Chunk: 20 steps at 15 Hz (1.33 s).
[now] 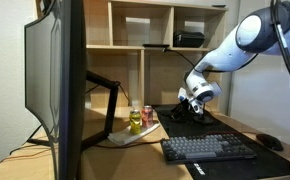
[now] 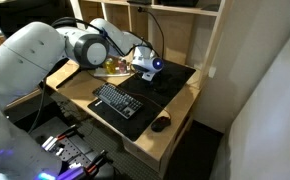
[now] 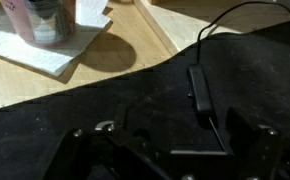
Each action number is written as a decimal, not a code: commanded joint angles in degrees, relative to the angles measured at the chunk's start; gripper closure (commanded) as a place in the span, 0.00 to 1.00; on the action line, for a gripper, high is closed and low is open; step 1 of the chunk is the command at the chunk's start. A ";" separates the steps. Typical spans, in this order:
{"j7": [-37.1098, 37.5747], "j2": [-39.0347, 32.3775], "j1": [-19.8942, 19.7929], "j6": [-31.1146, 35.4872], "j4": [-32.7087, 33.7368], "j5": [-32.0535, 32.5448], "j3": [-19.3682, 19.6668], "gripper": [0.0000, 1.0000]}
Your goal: Switch on the desk lamp
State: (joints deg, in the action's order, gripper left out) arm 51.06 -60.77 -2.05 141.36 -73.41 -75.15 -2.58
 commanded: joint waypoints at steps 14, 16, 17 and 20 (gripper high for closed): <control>-2.72 -3.55 -2.05 -4.62 6.16 2.56 -2.22 0.00; 2.79 -8.33 1.05 -3.76 15.30 1.80 -3.92 0.00; 0.81 -3.97 -0.23 -4.24 7.71 3.47 -2.49 0.00; 8.46 -6.44 2.59 -4.59 12.37 6.37 -0.94 0.00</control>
State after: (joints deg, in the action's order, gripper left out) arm 53.78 -67.46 -0.34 137.40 -60.53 -72.41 -5.96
